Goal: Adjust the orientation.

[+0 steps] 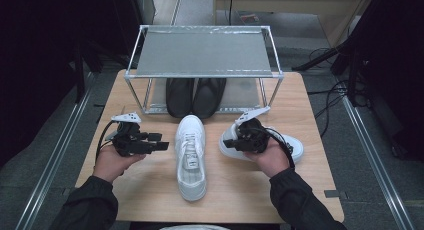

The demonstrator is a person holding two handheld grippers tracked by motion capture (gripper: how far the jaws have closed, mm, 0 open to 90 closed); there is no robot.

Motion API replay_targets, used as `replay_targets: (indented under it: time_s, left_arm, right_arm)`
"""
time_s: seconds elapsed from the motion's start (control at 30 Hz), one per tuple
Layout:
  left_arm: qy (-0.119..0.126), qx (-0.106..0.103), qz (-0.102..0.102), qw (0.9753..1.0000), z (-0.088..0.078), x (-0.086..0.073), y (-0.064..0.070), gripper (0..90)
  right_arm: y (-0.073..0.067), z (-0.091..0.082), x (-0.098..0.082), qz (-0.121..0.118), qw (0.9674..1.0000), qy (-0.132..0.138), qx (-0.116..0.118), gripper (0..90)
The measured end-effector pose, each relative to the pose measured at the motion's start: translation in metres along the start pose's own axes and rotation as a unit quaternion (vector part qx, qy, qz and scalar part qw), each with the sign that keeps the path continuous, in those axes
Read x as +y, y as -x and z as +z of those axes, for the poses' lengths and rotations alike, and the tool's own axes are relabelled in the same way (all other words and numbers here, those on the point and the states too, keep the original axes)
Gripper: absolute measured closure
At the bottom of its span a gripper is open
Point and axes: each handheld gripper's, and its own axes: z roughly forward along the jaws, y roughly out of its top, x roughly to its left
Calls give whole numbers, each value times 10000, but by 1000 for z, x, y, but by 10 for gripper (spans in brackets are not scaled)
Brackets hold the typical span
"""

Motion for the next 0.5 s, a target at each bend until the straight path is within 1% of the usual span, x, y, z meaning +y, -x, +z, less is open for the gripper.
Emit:
replay_targets:
  time_s: [0.07,0.27,0.33,0.43,0.5]
  left_arm:
    - [8,-7,2,10000,1,0,0,424]
    - [-25,11,38,10000,4,0,0,418]
    - [-21,10,44,10000,4,0,0,416]
    - [-67,-5,17,10000,5,-1,0,407]
    - [-79,19,37,10000,5,-1,0,401]
  right_arm:
    - [-4,5,-1,-41,10000,-45,-20,803]
    - [-10,19,-7,-9,9998,-216,-23,803]
    - [-12,22,-8,6,9998,-220,-38,803]
    - [-17,25,-8,-65,9997,-218,-2,802]
    - [-21,27,-9,-81,9996,-274,10,802]
